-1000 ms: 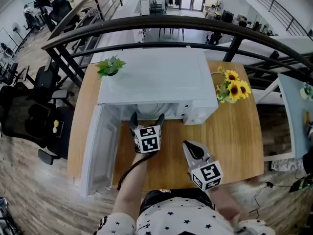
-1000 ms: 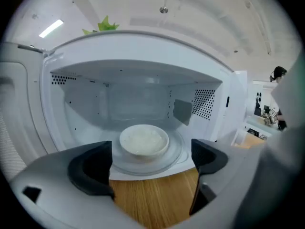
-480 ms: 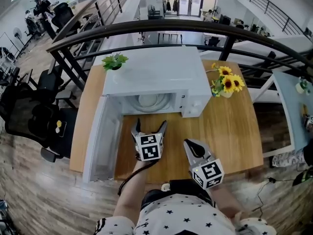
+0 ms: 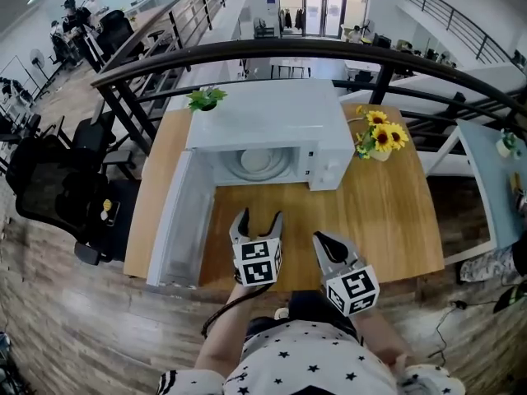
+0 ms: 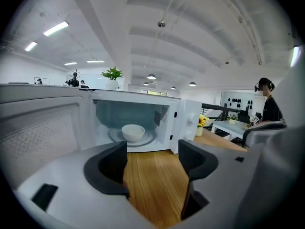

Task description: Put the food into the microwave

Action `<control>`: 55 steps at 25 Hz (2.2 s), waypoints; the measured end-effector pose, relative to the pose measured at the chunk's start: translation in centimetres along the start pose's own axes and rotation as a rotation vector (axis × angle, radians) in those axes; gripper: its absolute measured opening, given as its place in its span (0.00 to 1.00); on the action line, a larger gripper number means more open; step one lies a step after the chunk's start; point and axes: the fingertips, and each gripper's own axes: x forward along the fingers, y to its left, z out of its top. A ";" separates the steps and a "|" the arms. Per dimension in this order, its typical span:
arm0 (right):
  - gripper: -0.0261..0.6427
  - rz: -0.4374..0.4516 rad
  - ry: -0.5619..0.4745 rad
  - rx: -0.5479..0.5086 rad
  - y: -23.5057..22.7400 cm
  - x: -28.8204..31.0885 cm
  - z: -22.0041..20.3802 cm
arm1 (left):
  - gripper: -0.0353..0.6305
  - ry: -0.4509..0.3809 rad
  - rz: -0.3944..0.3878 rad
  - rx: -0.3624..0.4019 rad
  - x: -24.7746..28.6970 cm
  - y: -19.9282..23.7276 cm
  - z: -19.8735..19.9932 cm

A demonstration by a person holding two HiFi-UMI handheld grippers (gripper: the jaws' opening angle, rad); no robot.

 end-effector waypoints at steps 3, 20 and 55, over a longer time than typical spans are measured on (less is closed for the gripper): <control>0.05 -0.001 -0.012 -0.002 0.7 -0.7 0.1 | 0.48 -0.012 -0.010 -0.012 -2.2 -0.5 -0.3; 0.05 -0.004 -0.046 -0.008 2.7 -3.2 -0.1 | 0.10 -0.089 0.001 -0.033 -10.6 -1.1 -0.8; 0.05 0.000 -0.045 -0.016 3.4 -3.4 0.0 | 0.06 -0.096 -0.024 -0.023 -11.7 -1.6 -1.1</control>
